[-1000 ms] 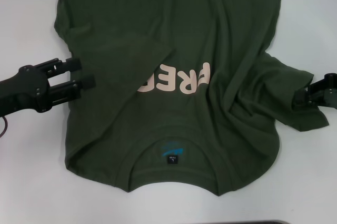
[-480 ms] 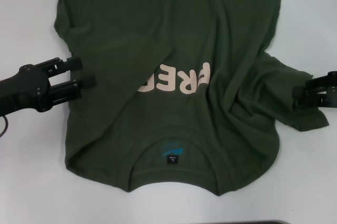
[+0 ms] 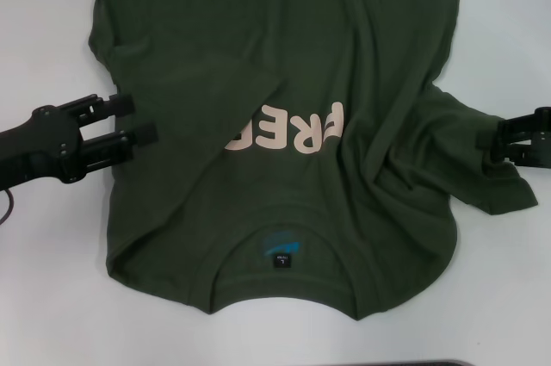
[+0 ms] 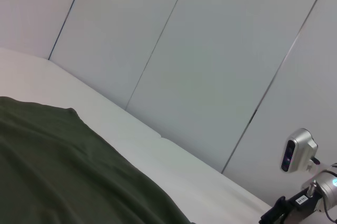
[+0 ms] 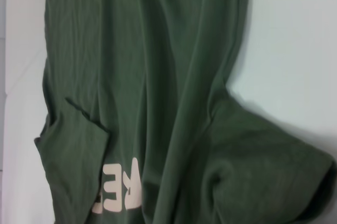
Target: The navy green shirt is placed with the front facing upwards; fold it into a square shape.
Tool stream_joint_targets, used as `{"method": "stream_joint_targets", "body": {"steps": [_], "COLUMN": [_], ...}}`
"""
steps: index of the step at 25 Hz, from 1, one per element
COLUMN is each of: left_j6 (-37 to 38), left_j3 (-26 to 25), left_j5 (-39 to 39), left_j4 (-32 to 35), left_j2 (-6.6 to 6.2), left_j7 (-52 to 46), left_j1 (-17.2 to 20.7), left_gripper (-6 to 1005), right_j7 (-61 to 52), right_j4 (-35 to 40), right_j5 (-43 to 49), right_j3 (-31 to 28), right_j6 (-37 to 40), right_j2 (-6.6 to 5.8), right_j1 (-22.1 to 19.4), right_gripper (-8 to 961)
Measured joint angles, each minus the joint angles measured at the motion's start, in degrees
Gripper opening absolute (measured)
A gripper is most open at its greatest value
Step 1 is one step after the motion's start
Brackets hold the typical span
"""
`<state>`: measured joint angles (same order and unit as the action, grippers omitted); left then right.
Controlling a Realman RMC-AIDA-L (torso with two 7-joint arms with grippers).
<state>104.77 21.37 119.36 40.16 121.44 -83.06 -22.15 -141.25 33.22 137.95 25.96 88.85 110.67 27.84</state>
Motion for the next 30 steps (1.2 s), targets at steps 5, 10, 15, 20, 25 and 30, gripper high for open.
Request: {"method": "stream_joint_targets", "body": {"steps": [5,10,15,20,25,30], "left_j6": [-0.2,-0.2,0.0,0.0,0.0,0.1], "left_j3": [0.0,-0.1,-0.1,-0.1,0.0,0.0], "left_j5": [0.0,0.0,0.0,0.0,0.0,0.0], "left_j4": [-0.1,-0.2,-0.2,-0.2,-0.2,-0.1], "left_j2": [0.00,0.00,0.00,0.00,0.00,0.00], "left_j7": [0.0,0.0,0.0,0.0,0.0,0.0], "left_j1": [0.0,-0.1,-0.2,-0.3,-0.3,-0.2], "left_gripper": [721,721,720,721,721,721], "right_j7": [0.0,0.2,0.9,1.8,1.9,2.0], "right_j4": [-0.4,-1.7,-1.7,-1.3,-1.3,-0.5], "right_j5": [0.0,0.2,0.2,0.0,0.2,0.1], "right_j3": [-0.8,-0.2,-0.2,-0.4,-0.6,-1.8], "right_j6": [-0.5,-1.6,-1.8,-1.6,-1.7,-1.0], "right_j2": [0.65,0.76,0.79,0.78,0.75,0.50], "right_j1": [0.2,0.6,0.5,0.1,0.1,-0.3], "right_gripper": [337,335,334,230,70,9]}}
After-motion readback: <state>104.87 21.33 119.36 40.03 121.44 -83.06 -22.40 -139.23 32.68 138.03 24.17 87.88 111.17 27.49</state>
